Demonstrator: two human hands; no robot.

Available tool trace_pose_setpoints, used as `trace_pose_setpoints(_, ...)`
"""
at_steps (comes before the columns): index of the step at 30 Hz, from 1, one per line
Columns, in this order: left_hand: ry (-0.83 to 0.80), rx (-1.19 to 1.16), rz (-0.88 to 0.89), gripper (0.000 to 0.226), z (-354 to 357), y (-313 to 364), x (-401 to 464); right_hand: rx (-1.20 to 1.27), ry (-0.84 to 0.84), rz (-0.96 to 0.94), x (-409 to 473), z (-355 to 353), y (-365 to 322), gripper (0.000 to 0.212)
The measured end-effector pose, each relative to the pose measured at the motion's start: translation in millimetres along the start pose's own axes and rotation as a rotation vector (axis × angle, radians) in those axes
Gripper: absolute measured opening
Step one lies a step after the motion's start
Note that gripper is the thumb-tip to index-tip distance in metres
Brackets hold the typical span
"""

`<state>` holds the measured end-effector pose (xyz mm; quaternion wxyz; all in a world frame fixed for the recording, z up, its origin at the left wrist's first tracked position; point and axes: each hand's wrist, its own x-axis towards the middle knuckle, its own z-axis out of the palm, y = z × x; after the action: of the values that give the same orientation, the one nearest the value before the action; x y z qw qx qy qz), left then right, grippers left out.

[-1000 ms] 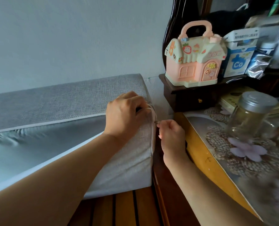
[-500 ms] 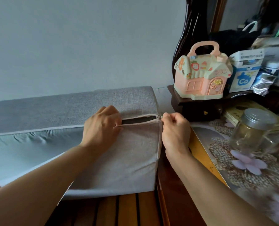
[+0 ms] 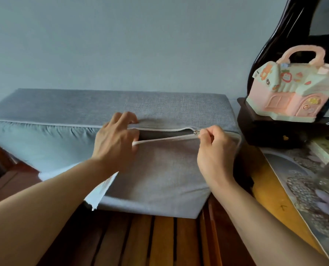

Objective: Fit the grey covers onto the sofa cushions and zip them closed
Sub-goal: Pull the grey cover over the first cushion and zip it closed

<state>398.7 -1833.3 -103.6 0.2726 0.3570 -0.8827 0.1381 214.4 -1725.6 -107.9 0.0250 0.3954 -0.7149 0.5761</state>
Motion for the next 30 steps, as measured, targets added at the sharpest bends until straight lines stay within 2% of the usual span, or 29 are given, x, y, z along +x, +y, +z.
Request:
trace_pose_setpoints(4, 0.008, 0.054, -0.099, 0.011, -12, -67, -20, -0.022, -0.107, -0.034, -9, 21, -12, 0.021)
trace_pose_setpoints(10, 0.071, -0.08, 0.018, 0.028, -11, -98, -13, -0.016, -0.246, -0.027, -30, 83, -53, 0.018)
trace_pose_setpoints(13, 0.1, -0.099, 0.097, 0.006, -12, -124, -19, -0.024, -0.246, 0.004, -47, 123, -78, 0.019)
trace_pose_setpoints(17, 0.029, -0.044, 0.118, 0.016, -23, -183, -38, -0.047, -0.19, 0.025, -71, 172, -110, 0.021)
trace_pose_setpoints(21, -0.077, 0.028, 0.049, 0.014, -41, -253, -61, -0.041, -0.193, 0.033, -98, 227, -150, 0.021)
trace_pose_setpoints(24, -0.095, 0.07, -0.009, 0.013, -49, -290, -71, -0.038, -0.237, 0.056, -109, 257, -173, 0.02)
trace_pose_setpoints(30, 0.024, 0.0, -0.07, 0.01, -45, -334, -88, -0.077, -0.36, 0.005, -130, 313, -213, 0.022)
